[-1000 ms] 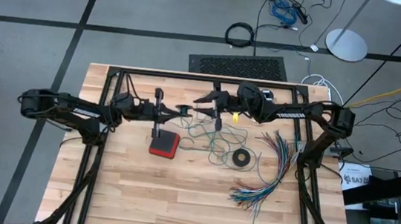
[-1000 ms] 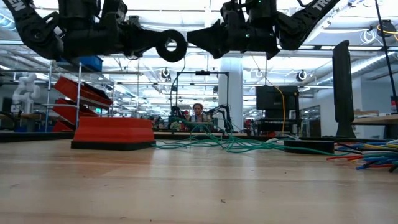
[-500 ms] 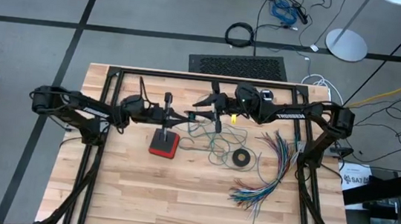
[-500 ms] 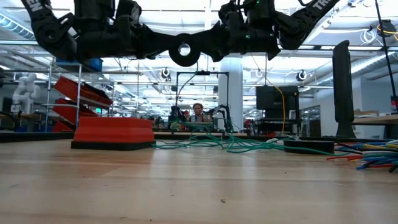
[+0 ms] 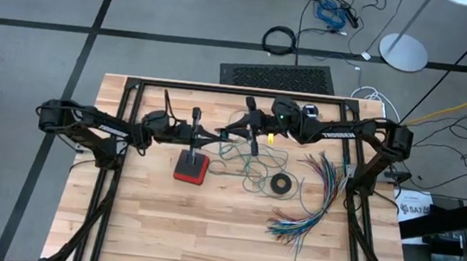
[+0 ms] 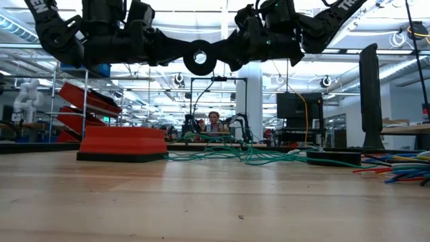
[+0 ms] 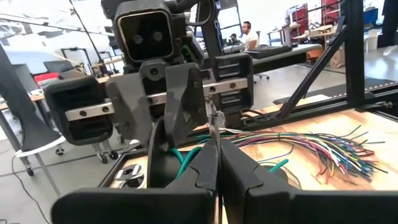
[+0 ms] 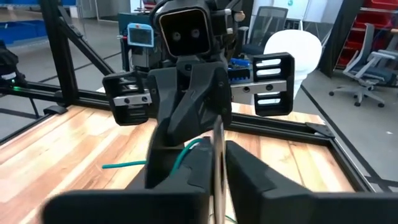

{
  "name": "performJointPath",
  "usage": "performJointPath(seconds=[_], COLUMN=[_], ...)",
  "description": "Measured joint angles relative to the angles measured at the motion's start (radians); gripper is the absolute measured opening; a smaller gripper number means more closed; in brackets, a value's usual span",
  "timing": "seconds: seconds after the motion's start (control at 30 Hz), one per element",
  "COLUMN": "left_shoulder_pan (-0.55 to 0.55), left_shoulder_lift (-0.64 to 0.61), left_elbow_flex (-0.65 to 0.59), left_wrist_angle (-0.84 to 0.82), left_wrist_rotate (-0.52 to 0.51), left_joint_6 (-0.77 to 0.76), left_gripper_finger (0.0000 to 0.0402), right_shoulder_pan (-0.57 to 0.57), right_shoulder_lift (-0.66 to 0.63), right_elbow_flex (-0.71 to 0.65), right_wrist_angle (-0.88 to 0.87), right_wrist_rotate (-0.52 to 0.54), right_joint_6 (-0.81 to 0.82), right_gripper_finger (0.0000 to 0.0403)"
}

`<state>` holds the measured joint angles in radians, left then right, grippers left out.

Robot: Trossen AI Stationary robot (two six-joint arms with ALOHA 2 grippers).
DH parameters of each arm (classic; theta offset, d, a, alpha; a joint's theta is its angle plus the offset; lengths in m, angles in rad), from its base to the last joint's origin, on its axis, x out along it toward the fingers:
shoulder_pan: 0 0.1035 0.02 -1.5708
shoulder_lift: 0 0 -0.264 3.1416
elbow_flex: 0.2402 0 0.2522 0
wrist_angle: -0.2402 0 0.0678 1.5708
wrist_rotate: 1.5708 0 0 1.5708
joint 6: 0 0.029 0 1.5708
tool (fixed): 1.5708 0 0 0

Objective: Coiling cords
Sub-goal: Coil the green wire cable on the spool

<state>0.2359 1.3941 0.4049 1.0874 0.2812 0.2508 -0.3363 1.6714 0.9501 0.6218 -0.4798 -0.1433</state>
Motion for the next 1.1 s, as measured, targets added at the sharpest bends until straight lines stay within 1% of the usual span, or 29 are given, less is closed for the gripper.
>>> performJointPath(seconds=[0.07, 0.13, 0.33, 0.53, 0.63, 0.8, 0.87, 0.93, 1.1], left_shoulder_pan=[0.0, 0.0, 0.005, 0.015, 0.015, 0.019, 0.019, 0.02, 0.038], left_shoulder_lift=[0.0, 0.0, 0.0, 0.0, -0.002, -0.002, -0.002, -0.007, -0.062], left_elbow_flex=[0.0, 0.0, 0.0, 0.006, 0.006, 0.005, 0.005, 0.005, 0.005], left_wrist_angle=[0.0, 0.0, 0.0, 0.0, 0.008, 0.008, 0.008, 0.006, 0.002], left_wrist_rotate=[-0.003, -0.006, -0.013, -0.009, 0.008, 0.013, 0.014, 0.013, 0.003], left_joint_6=[0.0, 0.0, -0.009, -0.082, -0.089, -0.114, -0.115, -0.115, -0.115], left_gripper_finger=[0.0011, 0.0011, 0.0011, 0.0012, 0.003, 0.0091, 0.011, 0.012, 0.0123], right_shoulder_pan=[0.0, 0.0, -0.009, -0.025, -0.028, -0.031, -0.031, -0.031, -0.031], right_shoulder_lift=[0.0, 0.0, 0.0, -0.016, -0.026, -0.028, -0.028, -0.028, -0.028], right_elbow_flex=[0.0, 0.0, 0.0, 0.002, 0.001, 0.0, 0.0, 0.0, 0.0], right_wrist_angle=[-0.004, -0.004, -0.012, -0.049, -0.057, -0.074, -0.086, -0.095, -0.129], right_wrist_rotate=[-0.001, 0.001, 0.004, -0.001, -0.023, -0.022, -0.023, -0.023, -0.024], right_joint_6=[-0.016, -0.019, -0.017, -0.007, -0.014, -0.017, -0.018, -0.018, -0.026], right_gripper_finger=[0.0007, 0.0004, 0.0001, 0.0001, 0.0, 0.0, 0.0, 0.0, 0.0])
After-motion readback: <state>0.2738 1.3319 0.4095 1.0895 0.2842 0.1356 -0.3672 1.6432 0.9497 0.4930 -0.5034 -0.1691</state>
